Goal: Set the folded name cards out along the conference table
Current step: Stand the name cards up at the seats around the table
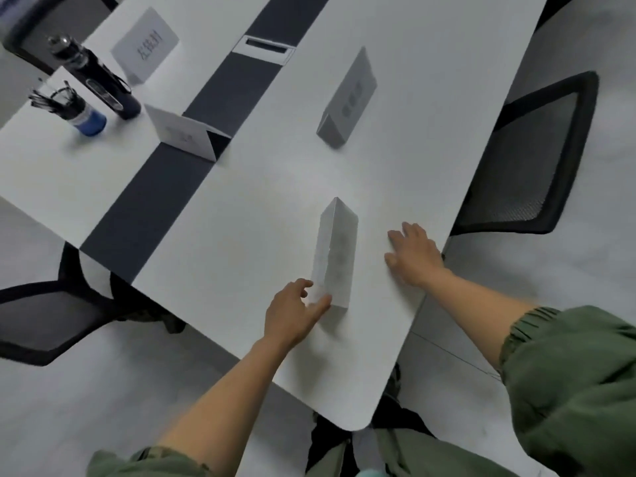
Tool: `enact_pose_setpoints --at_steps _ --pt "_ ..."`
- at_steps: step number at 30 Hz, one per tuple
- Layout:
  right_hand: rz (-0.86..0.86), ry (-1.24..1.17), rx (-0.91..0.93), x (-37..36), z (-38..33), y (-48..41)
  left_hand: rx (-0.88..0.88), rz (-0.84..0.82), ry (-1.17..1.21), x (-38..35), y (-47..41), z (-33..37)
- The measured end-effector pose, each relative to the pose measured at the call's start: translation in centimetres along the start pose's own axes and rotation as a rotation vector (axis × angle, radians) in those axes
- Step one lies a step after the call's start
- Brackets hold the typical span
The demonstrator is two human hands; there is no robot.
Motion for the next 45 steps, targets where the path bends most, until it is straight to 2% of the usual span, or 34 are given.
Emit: enact_pose_setpoints --at_steps 4,9,11,14,23,28,33,38,45 --pt "0.030 0.027 -0.020 -2.0 -0.6 -0.4 0.134 0.156 0.150 0.5 0.2 -1.9" --pt "0.127 0.031 -0.051 -4.5 -0.4 -0.3 0.465 0.338 0.581 -2.5 0.4 -3.4" --pt "0.195 0.018 -0.055 -5.1 -0.2 -0.2 0.520 0.384 0.728 -3.7 0.1 -3.4" --pt "0.236 0.015 -0.047 -5.7 -0.2 -0.5 0.486 0.421 0.863 -4.4 -1.1 -2.3" --pt "0.216 0.061 -0.053 -6.2 0.2 -0.9 0.436 0.480 1.006 -2.9 -2.3 -1.2" --pt "0.069 0.134 -0.027 -4.8 0.2 -0.9 0.357 0.491 1.030 0.0 0.8 -2.6" --pt "-0.118 0.167 -0.084 -1.5 -1.8 -0.5 0.343 0.486 1.062 3.5 4.6 -5.3" --pt "-0.112 0.305 0.120 -0.5 -7.6 3.8 0.333 0.563 1.109 6.8 11.5 -9.2" --pt "-0.088 0.317 0.389 -2.9 -19.9 14.0 0.317 0.707 1.173 10.6 24.2 -17.6"
Point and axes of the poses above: each hand's wrist, its own y-axis away from the middle knuckle, its own x-axis out of the back of the hand, z = x × y, the point moved 1 cm from there along -y, towards the middle knuckle, and after that the axes turned 7 degrees about -x, right-handed, at the moved point
